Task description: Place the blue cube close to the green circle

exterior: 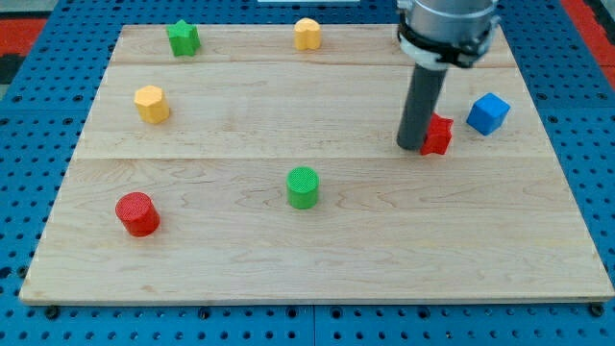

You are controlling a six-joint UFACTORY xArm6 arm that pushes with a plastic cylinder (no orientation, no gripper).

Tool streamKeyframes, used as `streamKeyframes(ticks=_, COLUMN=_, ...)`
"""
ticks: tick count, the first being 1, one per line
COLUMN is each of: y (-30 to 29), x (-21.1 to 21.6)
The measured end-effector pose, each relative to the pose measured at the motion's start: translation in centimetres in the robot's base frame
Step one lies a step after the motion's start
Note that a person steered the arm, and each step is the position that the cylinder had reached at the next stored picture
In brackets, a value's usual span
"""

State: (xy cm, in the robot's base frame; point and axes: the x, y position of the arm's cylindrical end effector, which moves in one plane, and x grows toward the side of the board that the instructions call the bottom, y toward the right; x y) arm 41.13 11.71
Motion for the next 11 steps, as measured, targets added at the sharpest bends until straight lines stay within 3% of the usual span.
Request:
streamKeyframes(ticks=1, y=-4.7, x=-0.4)
streamKeyframes(ticks=2, y=-0.7, x=-6.0)
streamKeyframes(ticks=3, y=8.7, x=-7.1)
streamKeyframes(ticks=4, y=9.7, x=1.8)
streamKeyframes(ticks=5, y=8.8, x=3.9)
streamKeyframes(ticks=6, y=6.9, x=-0.2)
streamKeyframes(ticks=7, y=12.9, x=-3.6)
streamKeyframes(ticks=8, y=17.4, x=0.9)
streamKeyframes(ticks=9, y=8.3, x=6.6)
streamKeyframes(ticks=11, y=16.8, x=4.4)
